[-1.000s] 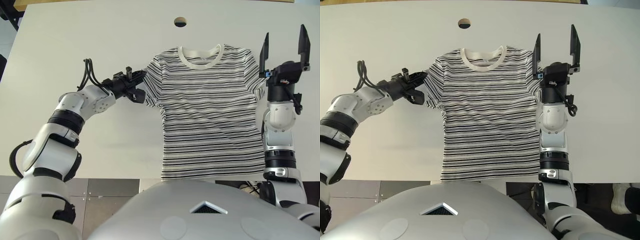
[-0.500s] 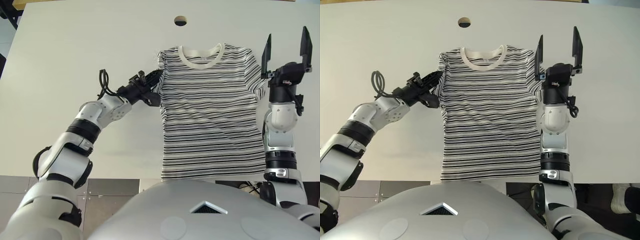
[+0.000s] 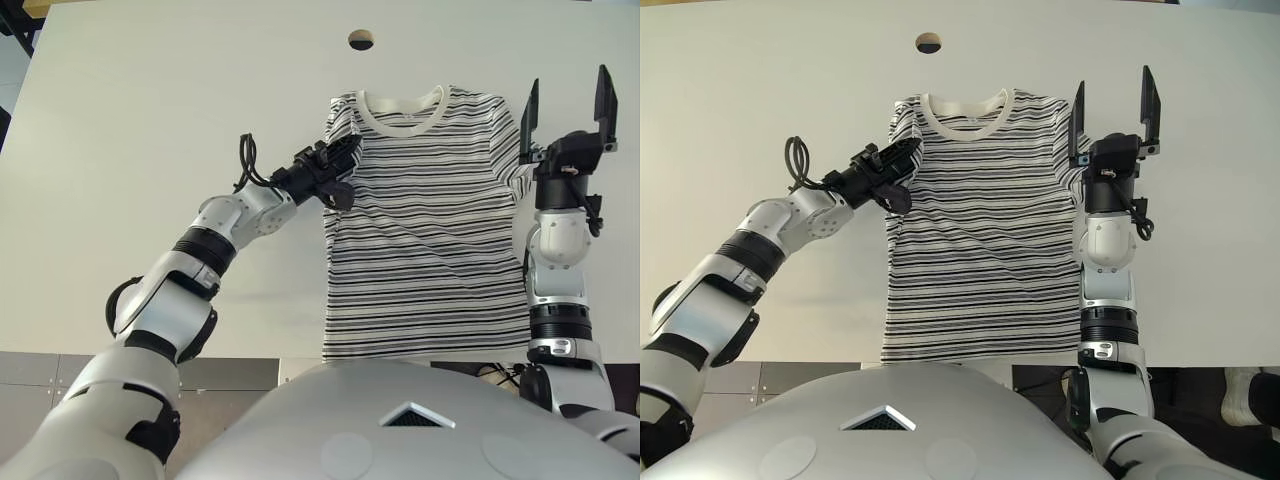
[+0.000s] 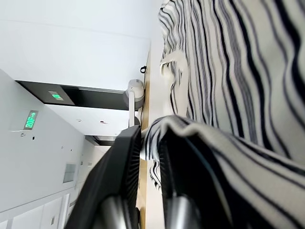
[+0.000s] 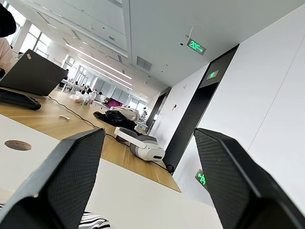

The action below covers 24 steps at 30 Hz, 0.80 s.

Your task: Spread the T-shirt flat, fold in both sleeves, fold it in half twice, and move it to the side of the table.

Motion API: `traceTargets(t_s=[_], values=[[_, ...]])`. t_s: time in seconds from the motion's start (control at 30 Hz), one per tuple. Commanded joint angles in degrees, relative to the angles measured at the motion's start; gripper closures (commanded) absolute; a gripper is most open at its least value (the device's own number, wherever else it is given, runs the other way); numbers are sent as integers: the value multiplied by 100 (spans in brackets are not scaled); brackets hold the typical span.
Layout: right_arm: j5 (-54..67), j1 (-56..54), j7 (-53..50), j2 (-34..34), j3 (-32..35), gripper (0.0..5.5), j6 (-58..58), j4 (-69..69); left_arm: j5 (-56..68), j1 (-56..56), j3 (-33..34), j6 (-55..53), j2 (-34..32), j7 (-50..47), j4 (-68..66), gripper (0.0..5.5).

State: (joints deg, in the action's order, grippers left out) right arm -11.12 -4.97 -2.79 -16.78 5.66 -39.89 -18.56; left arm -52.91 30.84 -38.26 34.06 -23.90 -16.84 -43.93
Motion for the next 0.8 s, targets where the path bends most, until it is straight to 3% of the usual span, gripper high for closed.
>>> traceTargets(t_s=[0.03,0.23,0.33,0.5,0.8], values=[[-201,-63,-186,-295,233,205,118,-63,135,-25,-77,197,116,227,-74,411],[-1221,-270,-553,-1683,729,205,996,-309,379,-126,102,242,100,243,81,314],[-1693,-249,-506,-2339,644,205,1282,-443,430,-161,166,218,88,200,115,272],[-3042,-647,127,-3309,-704,205,1545,-1772,568,-379,783,-5,-215,-477,896,236],[-3600,-1251,582,-3368,-2074,205,1117,-2544,825,-878,1364,-76,-324,-557,1745,236]])
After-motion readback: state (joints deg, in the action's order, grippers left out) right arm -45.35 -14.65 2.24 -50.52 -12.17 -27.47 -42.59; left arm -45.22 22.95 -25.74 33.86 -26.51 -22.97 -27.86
